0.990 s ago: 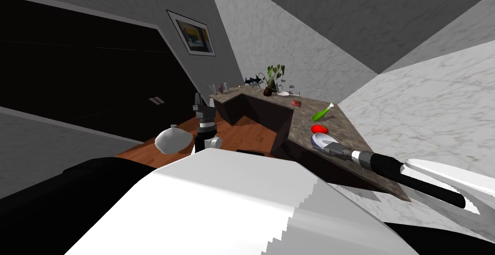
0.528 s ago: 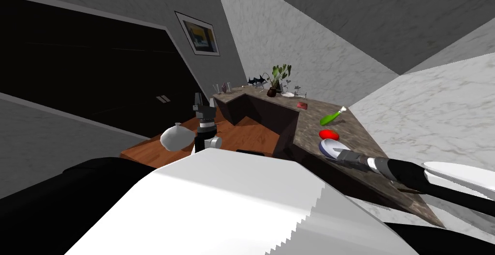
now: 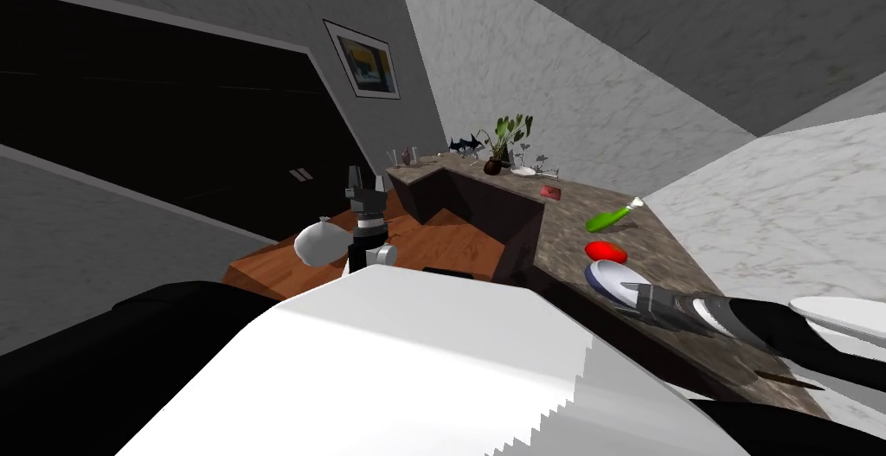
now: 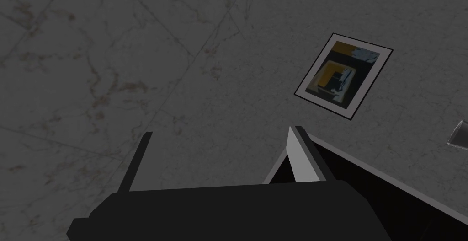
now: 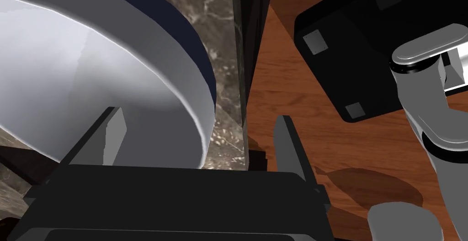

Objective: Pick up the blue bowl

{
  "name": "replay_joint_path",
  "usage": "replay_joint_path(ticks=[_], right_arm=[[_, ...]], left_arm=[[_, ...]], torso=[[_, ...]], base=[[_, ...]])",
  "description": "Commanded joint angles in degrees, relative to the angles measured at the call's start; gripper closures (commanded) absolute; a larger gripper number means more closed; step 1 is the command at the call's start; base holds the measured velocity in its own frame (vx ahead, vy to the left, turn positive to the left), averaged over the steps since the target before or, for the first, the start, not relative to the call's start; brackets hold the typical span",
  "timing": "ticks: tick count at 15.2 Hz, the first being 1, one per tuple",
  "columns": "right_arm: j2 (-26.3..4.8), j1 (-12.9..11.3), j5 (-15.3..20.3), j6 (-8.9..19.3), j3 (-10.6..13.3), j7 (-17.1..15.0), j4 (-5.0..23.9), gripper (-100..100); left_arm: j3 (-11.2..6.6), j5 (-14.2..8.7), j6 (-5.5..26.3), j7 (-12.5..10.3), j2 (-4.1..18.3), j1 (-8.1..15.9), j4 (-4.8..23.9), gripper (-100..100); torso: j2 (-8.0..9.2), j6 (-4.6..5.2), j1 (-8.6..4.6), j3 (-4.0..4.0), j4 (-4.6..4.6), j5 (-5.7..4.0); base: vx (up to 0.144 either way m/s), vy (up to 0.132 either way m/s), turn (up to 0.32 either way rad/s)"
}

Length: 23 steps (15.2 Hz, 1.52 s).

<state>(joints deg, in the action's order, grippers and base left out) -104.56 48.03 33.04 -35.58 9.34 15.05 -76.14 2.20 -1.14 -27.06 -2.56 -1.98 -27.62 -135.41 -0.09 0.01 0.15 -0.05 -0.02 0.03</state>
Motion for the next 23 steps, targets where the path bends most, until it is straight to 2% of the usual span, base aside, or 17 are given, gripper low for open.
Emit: replay_joint_path(ticks=[1,5,6,7,10,11,13,14,16,17,18,19,20,23], right_arm=[[-1.1,0.0,1.9,-0.6,1.8,-0.1,0.9,-100],[-1.4,0.7,1.6,-0.4,1.6,0.5,0.9,-100],[1.1,-0.8,4.8,-1.5,1.4,-1.9,2.6,-100],[1.1,-0.8,5.0,-1.5,1.4,-1.9,2.6,-100],[4.7,-2.8,9.6,-3.1,1.0,-5.1,5.1,-100],[4.7,-2.8,9.6,-3.1,1.0,-5.1,5.1,-100],[7.1,-4.1,12.7,-4.1,0.7,-7.3,6.7,-100],[7.1,-4.1,12.7,-4.1,0.7,-7.3,6.7,-100],[9.6,-5.4,15.7,-5.1,0.3,-9.4,8.4,-100],[9.6,-5.4,15.7,-5.1,0.3,-9.4,8.4,-100],[10.8,-6.1,17.3,-5.6,0.2,-10.5,9.2,-100],[9.8,-5.7,16.1,-5.0,0.5,-9.6,8.4,-100],[10.0,-5.9,16.4,-5.2,0.6,-9.9,8.6,100],[10.0,-6.0,16.3,-5.1,0.5,-10.0,8.6,100]], left_arm=[[0.0,0.0,0.0,0.0,0.0,0.0,0.0,0],[0.0,0.0,0.0,0.0,0.0,0.0,0.0,0],[0.0,0.0,0.0,0.0,0.0,0.0,0.0,0],[0.01,0.0,0.0,0.0,0.0,0.0,0.0,0],[0.0,0.0,0.0,0.0,0.0,0.0,0.0,0],[0.0,0.0,0.0,0.0,0.0,0.0,0.0,0],[0.0,0.0,0.0,0.0,0.0,0.0,0.0,0],[0.0,0.0,0.0,0.0,0.0,0.0,0.0,0],[0.0,0.0,0.0,0.0,0.0,0.0,0.0,0],[0.0,0.0,0.0,0.0,0.0,0.0,0.0,0],[0.0,0.0,0.0,0.0,0.0,0.0,0.0,0],[0.0,0.0,0.0,0.0,0.0,0.0,0.0,0],[0.0,0.0,0.0,0.0,0.0,0.0,0.0,0],[0.0,0.0,0.0,0.0,0.0,0.0,0.0,0]], torso=[[0.0,0.0,0.0,0.0,0.0,0.0],[0.05,0.0,-0.03,0.03,0.01,-0.01],[0.08,0.0,-0.05,0.05,0.02,-0.02],[0.19,-0.07,-0.06,0.1,0.03,-0.03],[0.48,-0.03,-0.12,0.27,0.11,-0.04],[0.55,-0.04,-0.15,0.32,0.12,-0.04],[0.56,0.0,-0.15,0.33,0.14,-0.05],[0.56,-0.01,-0.13,0.33,0.13,-0.05],[0.51,0.0,-0.14,0.3,0.13,-0.04],[0.51,-0.04,-0.15,0.3,0.12,-0.05],[0.5,-0.01,-0.17,0.3,0.12,-0.05],[0.49,-0.01,-0.15,0.29,0.12,-0.05],[0.42,0.02,-0.15,0.25,0.11,-0.04],[0.22,-0.03,-0.2,0.12,0.02,-0.07]], base=[[0.026,0.019,0.035],[0.018,0.014,0.03],[-0.041,0.008,0.239],[-0.073,0.004,0.257],[-0.101,-0.006,0.226],[-0.101,-0.008,0.18],[-0.09,0.002,0.164],[-0.079,0.002,0.153],[-0.079,-0.002,0.194],[-0.079,-0.006,0.188],[-0.071,0.004,0.151],[-0.043,0.004,0.062],[-0.016,0.0,0.0],[-0.004,0.001,-0.005]])
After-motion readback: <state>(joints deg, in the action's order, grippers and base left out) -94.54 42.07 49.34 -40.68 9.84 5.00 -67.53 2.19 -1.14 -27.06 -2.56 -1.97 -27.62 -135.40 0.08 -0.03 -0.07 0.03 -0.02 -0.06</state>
